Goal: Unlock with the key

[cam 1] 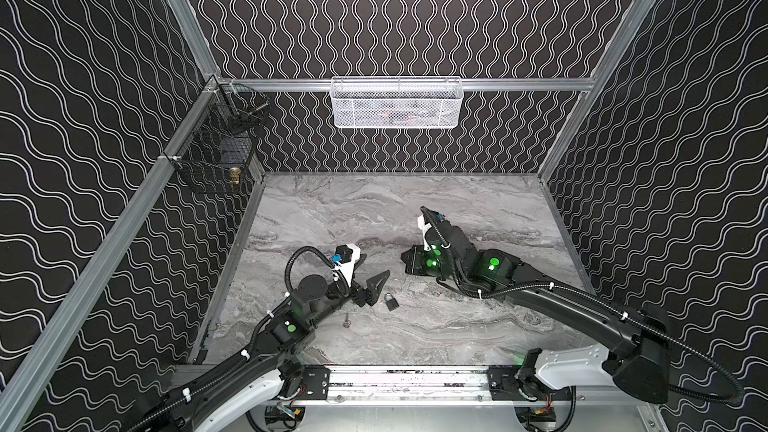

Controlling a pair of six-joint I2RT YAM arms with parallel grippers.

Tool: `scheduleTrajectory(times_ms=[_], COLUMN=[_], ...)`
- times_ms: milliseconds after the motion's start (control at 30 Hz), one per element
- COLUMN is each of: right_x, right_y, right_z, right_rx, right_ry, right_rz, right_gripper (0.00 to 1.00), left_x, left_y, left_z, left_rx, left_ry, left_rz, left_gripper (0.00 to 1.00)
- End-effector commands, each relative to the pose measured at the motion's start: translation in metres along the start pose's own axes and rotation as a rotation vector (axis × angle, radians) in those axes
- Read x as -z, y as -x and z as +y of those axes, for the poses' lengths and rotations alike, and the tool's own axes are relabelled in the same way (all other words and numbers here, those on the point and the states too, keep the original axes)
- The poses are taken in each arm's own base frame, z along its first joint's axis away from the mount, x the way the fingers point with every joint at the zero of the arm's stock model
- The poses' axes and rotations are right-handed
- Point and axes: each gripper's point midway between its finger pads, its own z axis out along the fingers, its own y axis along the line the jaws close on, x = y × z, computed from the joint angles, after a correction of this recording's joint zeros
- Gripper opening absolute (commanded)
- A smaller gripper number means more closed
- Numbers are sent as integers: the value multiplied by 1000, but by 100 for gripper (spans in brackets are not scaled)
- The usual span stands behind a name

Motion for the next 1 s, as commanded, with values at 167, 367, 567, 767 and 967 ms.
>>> scheduleTrajectory(times_ms=[167, 367, 567, 767, 967], right_x=[24, 34, 39, 42, 42], right_y=[11, 17, 20, 23, 26], right_z=[13, 23, 32, 35, 41], right_rx=[3, 17, 26, 27, 34], right_ry=[30, 62, 97, 119, 132], right_rz=[-10, -25, -28, -41, -45], right_gripper=[0, 0, 0, 0, 0], left_x=[-12, -29, -45, -50, -51], left_y=[26, 34, 37, 35, 32], left_z=[-30, -43, -43, -49, -48], left_rx=[-177, -227, -244, -232, -223], left_ry=[-174, -251, -256, -296, -304], left_rz=[-144, -161, -159, -170, -173], left_gripper=[83, 76, 71, 61, 50])
